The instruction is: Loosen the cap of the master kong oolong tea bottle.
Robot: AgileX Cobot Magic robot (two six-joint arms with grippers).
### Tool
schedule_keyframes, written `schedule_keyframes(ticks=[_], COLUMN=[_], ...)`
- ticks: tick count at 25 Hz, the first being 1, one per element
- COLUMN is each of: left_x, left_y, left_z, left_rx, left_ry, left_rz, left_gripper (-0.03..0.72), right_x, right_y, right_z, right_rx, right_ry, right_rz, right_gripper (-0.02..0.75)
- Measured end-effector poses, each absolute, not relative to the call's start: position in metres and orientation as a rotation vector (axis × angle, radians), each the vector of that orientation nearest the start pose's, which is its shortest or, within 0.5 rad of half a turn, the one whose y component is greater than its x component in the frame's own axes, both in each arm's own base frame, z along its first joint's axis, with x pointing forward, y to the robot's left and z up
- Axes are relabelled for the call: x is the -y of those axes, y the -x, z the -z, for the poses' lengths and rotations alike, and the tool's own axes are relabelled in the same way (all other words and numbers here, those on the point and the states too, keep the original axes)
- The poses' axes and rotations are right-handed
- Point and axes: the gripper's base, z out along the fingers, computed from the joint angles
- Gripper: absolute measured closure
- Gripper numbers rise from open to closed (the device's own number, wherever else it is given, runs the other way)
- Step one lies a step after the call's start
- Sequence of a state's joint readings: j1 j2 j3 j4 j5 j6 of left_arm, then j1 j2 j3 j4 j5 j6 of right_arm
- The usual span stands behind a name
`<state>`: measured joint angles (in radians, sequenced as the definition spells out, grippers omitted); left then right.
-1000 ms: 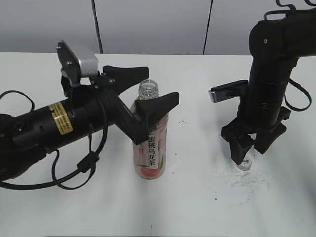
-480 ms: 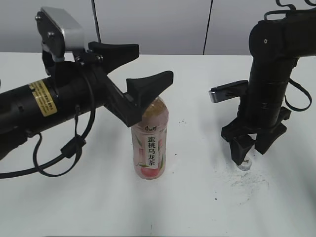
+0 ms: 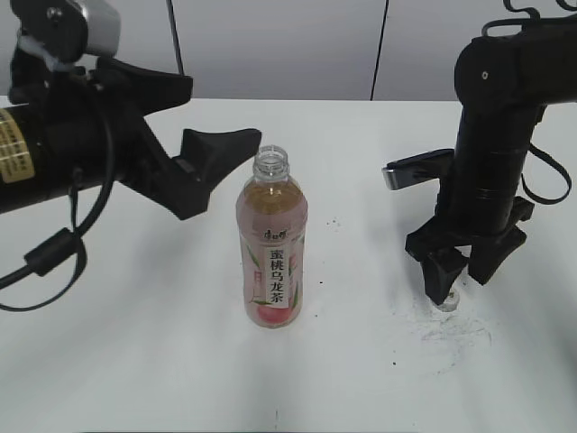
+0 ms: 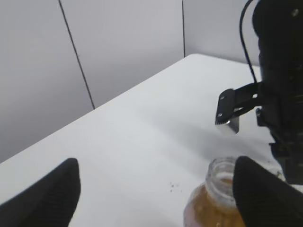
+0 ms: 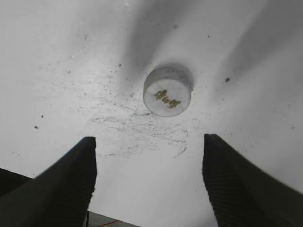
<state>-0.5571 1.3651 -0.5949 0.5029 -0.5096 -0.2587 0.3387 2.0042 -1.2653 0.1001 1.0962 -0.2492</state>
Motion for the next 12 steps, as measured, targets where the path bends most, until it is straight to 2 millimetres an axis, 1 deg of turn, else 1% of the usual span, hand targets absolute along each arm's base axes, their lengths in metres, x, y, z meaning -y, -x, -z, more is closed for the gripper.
schedule_keyframes(ticks=[2, 6, 9, 12], left_x=[0.155, 0.135, 0.118, 0.107], left_y=[-0.216, -0.205, -0.195, -0.182], left_z=[-0.254, -0.261, -0.262, -0.260], left_rx=[-1.665, -1.809, -1.981, -2.164], left_ry=[-0.816, -0.782, -0.675, -0.535], left_rz=[0.415, 0.285, 0.238, 0.267], left_gripper=[0.103, 0.103, 0.103, 0.103], right_x=[-0.124, -0.123, -0.123, -0.123], right_y=[-0.327, -0.325, -0.324, -0.324], right_z=[-0.139, -0.140, -0.140, -0.140], right_rx=[-3.215, -3.239, -3.242, -3.246], right_ry=[0.879, 0.887, 0.887, 0.886], right_rz=[-0.128, -0.128, -0.128, -0.128], right_gripper=[0.216, 0.216, 0.216, 0.216])
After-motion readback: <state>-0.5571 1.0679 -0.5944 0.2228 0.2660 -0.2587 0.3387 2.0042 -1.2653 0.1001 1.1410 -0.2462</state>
